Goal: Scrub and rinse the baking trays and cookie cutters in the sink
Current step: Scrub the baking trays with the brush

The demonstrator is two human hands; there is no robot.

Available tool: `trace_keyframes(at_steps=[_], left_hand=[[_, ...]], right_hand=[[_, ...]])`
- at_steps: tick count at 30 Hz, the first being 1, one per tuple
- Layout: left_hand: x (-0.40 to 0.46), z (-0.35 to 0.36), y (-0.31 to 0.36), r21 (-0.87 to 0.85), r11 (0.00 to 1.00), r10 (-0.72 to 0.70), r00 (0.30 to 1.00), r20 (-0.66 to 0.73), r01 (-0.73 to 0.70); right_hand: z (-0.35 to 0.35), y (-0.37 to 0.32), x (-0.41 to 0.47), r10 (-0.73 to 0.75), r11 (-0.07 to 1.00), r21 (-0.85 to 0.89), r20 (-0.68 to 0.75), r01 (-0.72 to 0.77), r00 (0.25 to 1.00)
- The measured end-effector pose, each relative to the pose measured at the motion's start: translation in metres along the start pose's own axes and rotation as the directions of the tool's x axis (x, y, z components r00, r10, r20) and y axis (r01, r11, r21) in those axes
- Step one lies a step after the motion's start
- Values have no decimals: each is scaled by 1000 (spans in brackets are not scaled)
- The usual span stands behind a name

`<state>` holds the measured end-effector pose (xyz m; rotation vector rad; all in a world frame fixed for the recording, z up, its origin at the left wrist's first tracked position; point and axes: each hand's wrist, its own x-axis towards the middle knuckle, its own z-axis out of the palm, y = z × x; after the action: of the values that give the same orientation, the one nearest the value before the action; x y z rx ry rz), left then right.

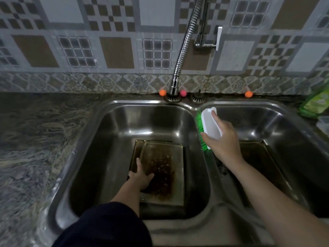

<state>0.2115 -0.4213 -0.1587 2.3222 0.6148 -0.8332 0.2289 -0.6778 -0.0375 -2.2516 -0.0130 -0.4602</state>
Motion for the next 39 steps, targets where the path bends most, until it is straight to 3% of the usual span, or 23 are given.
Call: trace_keyframes(at_steps=[4,8,12,15,18,21,22,27,31,35,39], left_hand=[[-4,-6,1,40,999,4,1000,3,-4],[-21,-15,14,99,994,46,995,-86,-37],[-37,-21,46,29,981,192,954,-228,-190],[-58,-18,89,38,935,344,873,-347,-354],[-85,-2,142,85,859,479,731,-486,-505],[-106,30,188,74,729,626,619,-475,-680],[-111,45,200,59,710,651,621,-436,-702],[-118,129,238,138,767,641,759,-113,-627],[-94,185,242,165,848,504,863,40,-503],[-81,211,246,123,897,417,905,87,-425],[-60,224,257,114,910,401,916,10,-399]], right_hand=[[-6,1,-2,1,1000,0,14,-1,1000],[-14,6,-5,10,1000,2,36,-10,999],[-25,15,-9,45,999,10,64,-46,997],[-40,26,-10,75,996,44,66,-78,995],[-62,44,-9,83,994,64,50,-86,995],[-88,64,-6,84,996,13,46,-85,995],[-97,72,-5,87,996,5,50,-87,995],[-143,109,1,85,995,-49,59,-82,995],[-172,143,7,89,996,10,70,-90,994],[-189,172,10,49,998,30,94,-52,994],[-191,197,15,27,997,63,116,-34,993]])
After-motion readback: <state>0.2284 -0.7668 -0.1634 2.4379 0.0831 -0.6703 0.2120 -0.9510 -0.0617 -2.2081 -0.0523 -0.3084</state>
